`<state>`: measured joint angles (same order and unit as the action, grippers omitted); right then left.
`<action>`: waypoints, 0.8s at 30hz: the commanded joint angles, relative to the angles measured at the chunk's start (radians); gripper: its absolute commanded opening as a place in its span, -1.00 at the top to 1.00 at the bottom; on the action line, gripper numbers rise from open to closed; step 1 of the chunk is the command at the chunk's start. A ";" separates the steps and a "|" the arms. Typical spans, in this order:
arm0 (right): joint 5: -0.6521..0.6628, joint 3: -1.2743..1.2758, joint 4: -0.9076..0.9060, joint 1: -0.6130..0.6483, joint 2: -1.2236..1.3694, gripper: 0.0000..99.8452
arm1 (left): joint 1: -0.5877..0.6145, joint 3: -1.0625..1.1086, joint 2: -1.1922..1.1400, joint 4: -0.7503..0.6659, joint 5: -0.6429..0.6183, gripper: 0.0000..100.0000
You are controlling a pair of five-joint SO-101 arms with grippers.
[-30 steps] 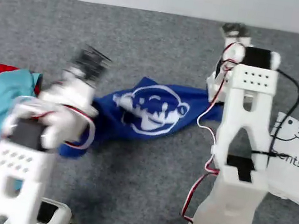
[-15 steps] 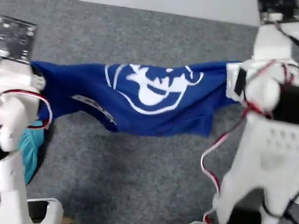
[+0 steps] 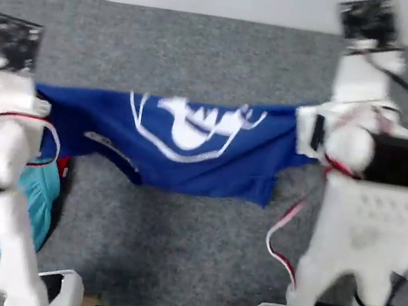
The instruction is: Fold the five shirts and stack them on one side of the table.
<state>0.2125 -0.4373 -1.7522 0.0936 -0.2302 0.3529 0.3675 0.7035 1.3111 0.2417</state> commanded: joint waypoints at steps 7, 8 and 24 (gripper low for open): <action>0.000 0.152 0.274 0.058 0.306 0.98 | -0.005 0.070 -0.411 -0.270 0.084 0.68; 0.000 0.152 0.302 0.053 0.338 0.98 | -0.005 0.036 -0.448 -0.264 0.084 0.64; 0.002 0.150 0.423 -0.054 0.478 0.98 | -0.465 -0.401 -0.364 0.301 0.032 0.59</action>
<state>0.2125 -0.2793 -1.3472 0.0706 0.2593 0.0230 -0.0222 0.2831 1.5627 0.3107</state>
